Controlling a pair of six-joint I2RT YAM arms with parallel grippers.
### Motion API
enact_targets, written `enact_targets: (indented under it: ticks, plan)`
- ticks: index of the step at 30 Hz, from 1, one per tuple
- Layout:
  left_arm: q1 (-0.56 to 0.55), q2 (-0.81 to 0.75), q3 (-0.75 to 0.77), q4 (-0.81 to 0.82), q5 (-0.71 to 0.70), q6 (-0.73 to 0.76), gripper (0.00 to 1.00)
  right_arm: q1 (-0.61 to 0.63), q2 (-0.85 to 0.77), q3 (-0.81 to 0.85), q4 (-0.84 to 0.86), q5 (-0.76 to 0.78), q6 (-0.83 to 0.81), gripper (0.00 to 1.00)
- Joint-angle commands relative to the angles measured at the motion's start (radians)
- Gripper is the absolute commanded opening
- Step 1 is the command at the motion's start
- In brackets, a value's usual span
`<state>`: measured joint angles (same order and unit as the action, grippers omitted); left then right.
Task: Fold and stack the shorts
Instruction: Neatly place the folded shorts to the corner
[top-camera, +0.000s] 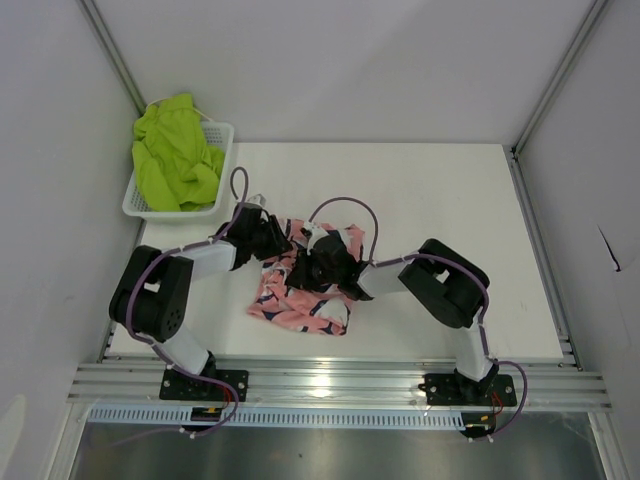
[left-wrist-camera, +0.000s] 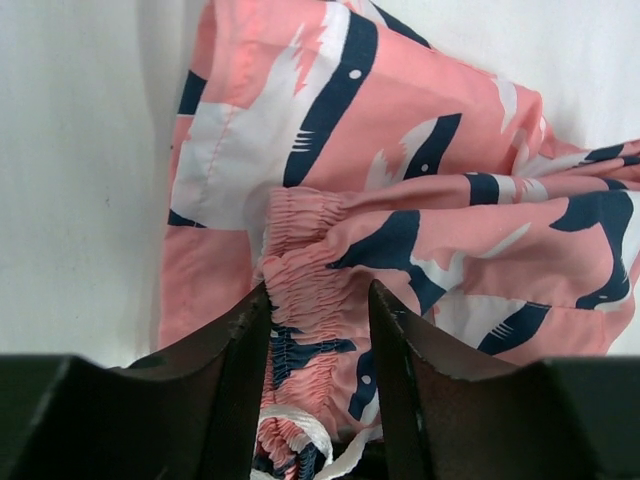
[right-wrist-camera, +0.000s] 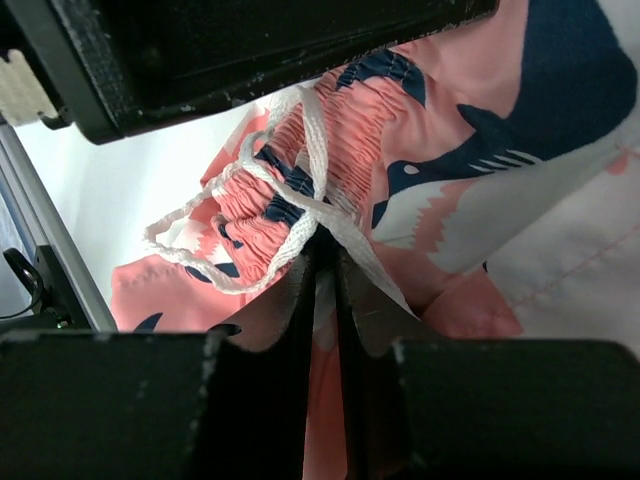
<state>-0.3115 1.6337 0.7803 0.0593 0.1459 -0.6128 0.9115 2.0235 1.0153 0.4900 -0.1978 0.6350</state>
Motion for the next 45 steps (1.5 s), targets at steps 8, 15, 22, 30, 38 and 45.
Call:
enact_targets:
  ticks: [8, 15, 22, 30, 38, 45]
  plan:
    - [0.008, 0.046, 0.079, 0.036, 0.034, 0.03, 0.45, -0.031, -0.19, -0.029, -0.045, 0.026, -0.035, 0.32]
    - [-0.029, 0.12, 0.184, -0.006, 0.008, 0.064, 0.43, -0.17, -0.377, -0.055, -0.206, 0.05, -0.077, 0.72]
    - [-0.121, 0.216, 0.305, -0.016, -0.008, 0.091, 0.4, -0.41, -0.532, -0.118, -0.385, 0.024, -0.09, 0.8]
    - [-0.296, 0.377, 0.569, -0.133, 0.024, 0.156, 0.44, -0.537, -0.599, -0.121, -0.537, 0.006, -0.178, 0.87]
    - [-0.253, 0.192, 0.616, -0.246, -0.038, 0.215, 0.75, -0.543, -0.526, -0.058, -0.649, 0.063, -0.31, 0.93]
    - [-0.221, -0.043, 0.443, -0.388, -0.134, 0.177, 0.79, -0.546, -0.47, -0.067, -0.648, 0.072, -0.334, 0.93]
